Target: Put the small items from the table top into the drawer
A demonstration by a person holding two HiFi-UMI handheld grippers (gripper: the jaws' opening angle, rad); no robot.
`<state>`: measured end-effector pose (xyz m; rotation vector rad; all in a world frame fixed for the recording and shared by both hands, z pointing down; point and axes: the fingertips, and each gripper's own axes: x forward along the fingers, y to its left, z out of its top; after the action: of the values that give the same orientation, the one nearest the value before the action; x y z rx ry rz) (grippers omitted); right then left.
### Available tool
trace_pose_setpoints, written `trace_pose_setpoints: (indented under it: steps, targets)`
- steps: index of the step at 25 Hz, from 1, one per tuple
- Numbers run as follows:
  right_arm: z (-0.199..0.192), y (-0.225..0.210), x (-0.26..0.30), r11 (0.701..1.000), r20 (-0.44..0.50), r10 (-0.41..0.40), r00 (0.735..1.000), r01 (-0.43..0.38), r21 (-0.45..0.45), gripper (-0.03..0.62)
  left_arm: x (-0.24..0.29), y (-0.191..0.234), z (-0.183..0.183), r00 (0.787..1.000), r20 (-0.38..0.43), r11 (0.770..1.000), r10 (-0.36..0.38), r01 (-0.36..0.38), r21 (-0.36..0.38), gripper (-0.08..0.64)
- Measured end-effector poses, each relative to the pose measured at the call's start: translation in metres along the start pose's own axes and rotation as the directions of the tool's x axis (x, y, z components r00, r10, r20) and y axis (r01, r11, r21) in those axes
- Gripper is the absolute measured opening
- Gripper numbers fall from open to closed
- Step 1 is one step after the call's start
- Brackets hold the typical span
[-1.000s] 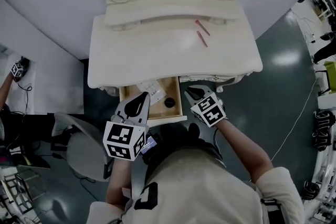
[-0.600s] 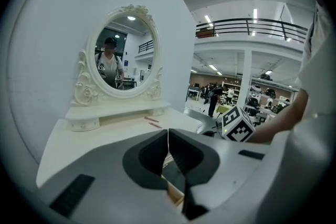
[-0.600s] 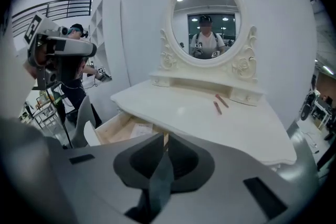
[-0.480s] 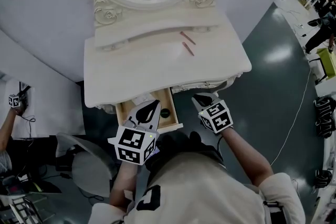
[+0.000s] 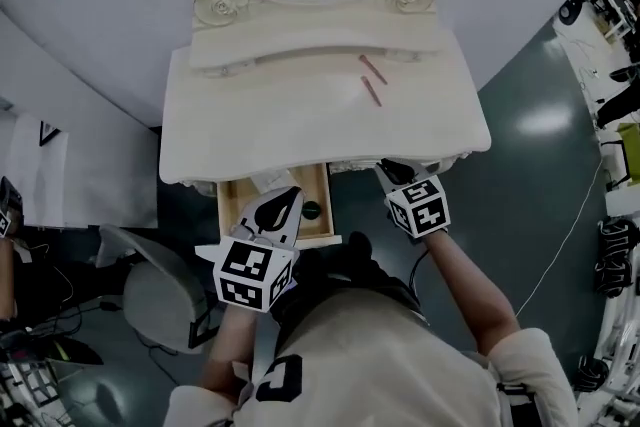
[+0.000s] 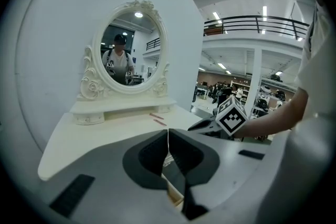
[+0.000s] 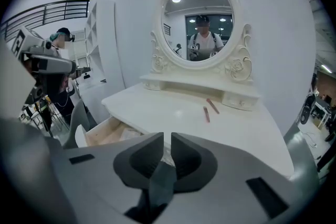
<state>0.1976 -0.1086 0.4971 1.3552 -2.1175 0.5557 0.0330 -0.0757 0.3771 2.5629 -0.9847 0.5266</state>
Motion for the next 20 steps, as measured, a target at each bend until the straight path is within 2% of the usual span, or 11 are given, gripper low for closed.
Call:
trace_pose_setpoints:
  steps: [8,9,11,12,20]
  targets:
    - [0.026,-0.047,0.033,0.996,0.026,0.066,0.997,-0.065,-0.054,0.032,0.019,-0.002,0.010,0.989,-0.021,0.988,0.144,-0.145,-0.048,0.057]
    - [0.028,-0.054,0.037,0.996,0.027,0.073,0.997,-0.071,-0.060,0.041,0.023,-0.003,0.011,0.987,-0.023,0.986,0.158,-0.159,-0.052,0.057]
    - [0.032,-0.068,0.047,0.994,0.016,0.089,0.996,-0.087,-0.072,0.122,0.031,-0.006,0.014,0.983,-0.028,0.982,0.179,-0.181,-0.061,0.057]
    - [0.034,-0.075,0.053,0.992,0.009,0.095,0.995,-0.094,-0.078,0.127,0.035,-0.007,0.015,0.982,-0.031,0.980,0.188,-0.190,-0.065,0.057]
    - [0.045,-0.126,0.098,0.988,-0.020,0.074,0.997,-0.076,-0.132,0.127,0.059,-0.015,0.015,0.967,-0.055,0.963,0.249,-0.253,-0.092,0.057]
